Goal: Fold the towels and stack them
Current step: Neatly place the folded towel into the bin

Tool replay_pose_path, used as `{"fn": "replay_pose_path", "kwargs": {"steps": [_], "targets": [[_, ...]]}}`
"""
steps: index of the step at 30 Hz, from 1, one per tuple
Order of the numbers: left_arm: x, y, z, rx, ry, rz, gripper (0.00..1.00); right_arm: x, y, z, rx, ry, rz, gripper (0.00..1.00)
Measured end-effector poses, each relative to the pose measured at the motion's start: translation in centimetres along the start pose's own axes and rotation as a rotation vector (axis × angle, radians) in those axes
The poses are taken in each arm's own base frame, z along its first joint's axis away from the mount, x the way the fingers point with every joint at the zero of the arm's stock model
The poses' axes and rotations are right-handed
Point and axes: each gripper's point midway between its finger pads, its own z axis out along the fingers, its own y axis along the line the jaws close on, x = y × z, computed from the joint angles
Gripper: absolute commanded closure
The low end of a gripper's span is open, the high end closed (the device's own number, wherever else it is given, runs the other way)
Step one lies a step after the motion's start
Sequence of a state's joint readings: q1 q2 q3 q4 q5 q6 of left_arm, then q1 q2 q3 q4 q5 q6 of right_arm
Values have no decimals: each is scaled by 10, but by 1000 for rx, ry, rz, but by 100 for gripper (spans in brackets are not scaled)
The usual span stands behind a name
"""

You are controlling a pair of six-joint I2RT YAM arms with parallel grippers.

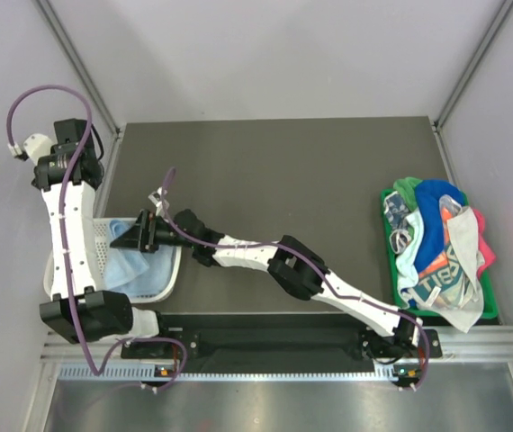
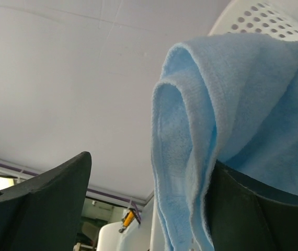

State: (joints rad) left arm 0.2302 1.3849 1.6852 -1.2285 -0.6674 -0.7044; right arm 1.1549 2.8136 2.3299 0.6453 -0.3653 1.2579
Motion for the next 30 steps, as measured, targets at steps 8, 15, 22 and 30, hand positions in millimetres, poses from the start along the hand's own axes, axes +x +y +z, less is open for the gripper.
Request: {"fn": "replay_pose_path", "kwargs": {"steps": [8,15,22,30], "targets": [[50,9,27,-38,153,36,50,-2,21,-1,-81,2,22,23],[69,16,38,-70,205,33,41,-2,26,-2,-107,1,38,30],[84,21,44,-93,245,37,40,0,22,-2,-101,4,39,31],[95,21,47,-81,282,58,43,3,20,-3,-100,17,25,32]]}}
